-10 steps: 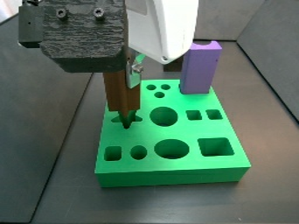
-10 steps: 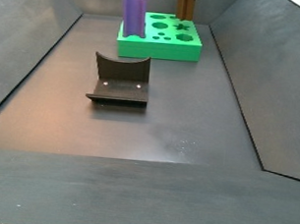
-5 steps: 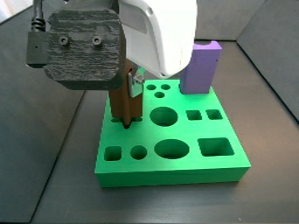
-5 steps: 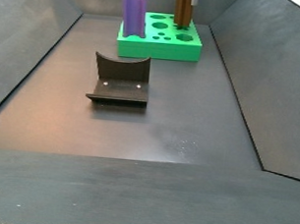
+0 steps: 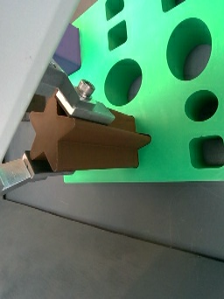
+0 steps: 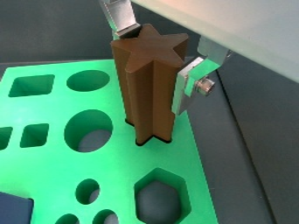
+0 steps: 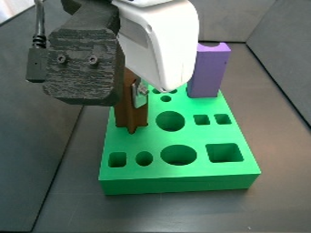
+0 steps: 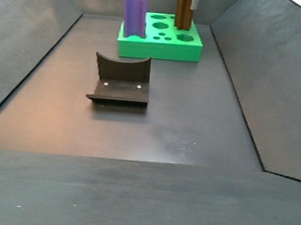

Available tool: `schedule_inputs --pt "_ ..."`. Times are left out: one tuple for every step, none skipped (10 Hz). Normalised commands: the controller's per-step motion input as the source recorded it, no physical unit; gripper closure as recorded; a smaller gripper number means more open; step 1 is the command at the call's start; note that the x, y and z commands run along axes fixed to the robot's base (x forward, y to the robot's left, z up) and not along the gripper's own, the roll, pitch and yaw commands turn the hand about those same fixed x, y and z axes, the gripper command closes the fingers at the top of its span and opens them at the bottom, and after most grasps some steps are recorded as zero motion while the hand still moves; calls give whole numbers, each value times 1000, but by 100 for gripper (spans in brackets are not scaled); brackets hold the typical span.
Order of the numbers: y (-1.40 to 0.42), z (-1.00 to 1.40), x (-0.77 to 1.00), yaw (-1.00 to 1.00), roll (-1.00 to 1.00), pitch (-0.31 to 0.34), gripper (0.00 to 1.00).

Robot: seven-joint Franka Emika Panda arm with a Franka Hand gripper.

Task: Pick up the star object. Move up. Move to above the board. Insert the star object.
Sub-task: Insert the star object.

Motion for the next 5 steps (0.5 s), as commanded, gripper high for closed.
schedule_inputs --pt "0 0 -6 0 -1 -9 100" --pt "0 -134 -23 0 31 0 100" --pt "0 -431 -220 -20 59 -90 100" --pt "-49 -831 -83 -29 47 -174 100" --pt "-69 -857 -126 -11 6 -216 100"
